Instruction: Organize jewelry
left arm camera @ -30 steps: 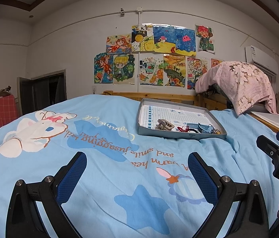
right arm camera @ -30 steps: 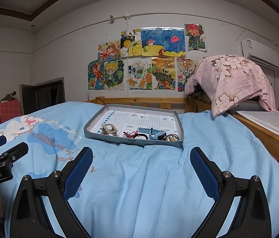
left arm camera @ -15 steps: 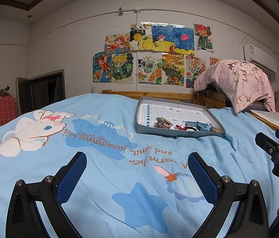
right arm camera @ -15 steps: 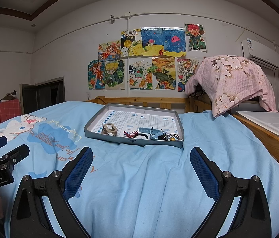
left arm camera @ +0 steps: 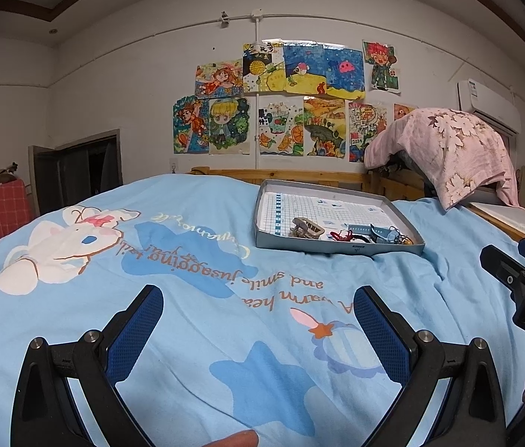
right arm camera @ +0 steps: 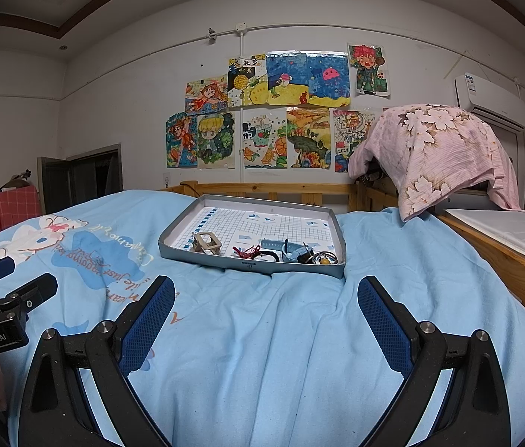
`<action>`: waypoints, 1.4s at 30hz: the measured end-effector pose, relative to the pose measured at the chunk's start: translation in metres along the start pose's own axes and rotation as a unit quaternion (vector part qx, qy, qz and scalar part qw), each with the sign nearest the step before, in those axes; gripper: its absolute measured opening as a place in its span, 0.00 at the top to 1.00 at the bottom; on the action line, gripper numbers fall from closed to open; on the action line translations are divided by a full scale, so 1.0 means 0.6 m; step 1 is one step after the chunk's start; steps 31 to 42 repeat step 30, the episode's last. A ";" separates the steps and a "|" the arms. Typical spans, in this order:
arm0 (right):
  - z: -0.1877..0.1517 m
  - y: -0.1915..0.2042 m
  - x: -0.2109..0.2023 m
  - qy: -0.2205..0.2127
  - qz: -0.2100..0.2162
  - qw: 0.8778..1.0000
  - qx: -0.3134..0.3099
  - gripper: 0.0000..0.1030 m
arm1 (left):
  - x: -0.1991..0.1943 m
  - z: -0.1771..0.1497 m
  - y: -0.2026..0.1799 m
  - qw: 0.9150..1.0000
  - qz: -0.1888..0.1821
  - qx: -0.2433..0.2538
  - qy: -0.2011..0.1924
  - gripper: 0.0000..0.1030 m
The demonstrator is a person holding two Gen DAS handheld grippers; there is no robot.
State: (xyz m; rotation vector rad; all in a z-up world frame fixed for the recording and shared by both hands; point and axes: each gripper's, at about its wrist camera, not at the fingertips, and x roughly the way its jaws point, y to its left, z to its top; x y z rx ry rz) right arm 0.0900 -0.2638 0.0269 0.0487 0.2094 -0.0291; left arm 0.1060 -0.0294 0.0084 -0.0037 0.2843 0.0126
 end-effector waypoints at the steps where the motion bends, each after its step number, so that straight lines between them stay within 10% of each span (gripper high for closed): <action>1: 0.000 0.000 0.000 0.000 0.000 1.000 0.000 0.06 | -0.003 -0.003 -0.001 1.000 0.001 0.001 -0.001 0.00; 42: 0.001 -0.001 0.000 0.001 0.002 1.000 -0.004 0.06 | 0.010 0.005 0.008 1.000 -0.001 0.000 0.014 0.00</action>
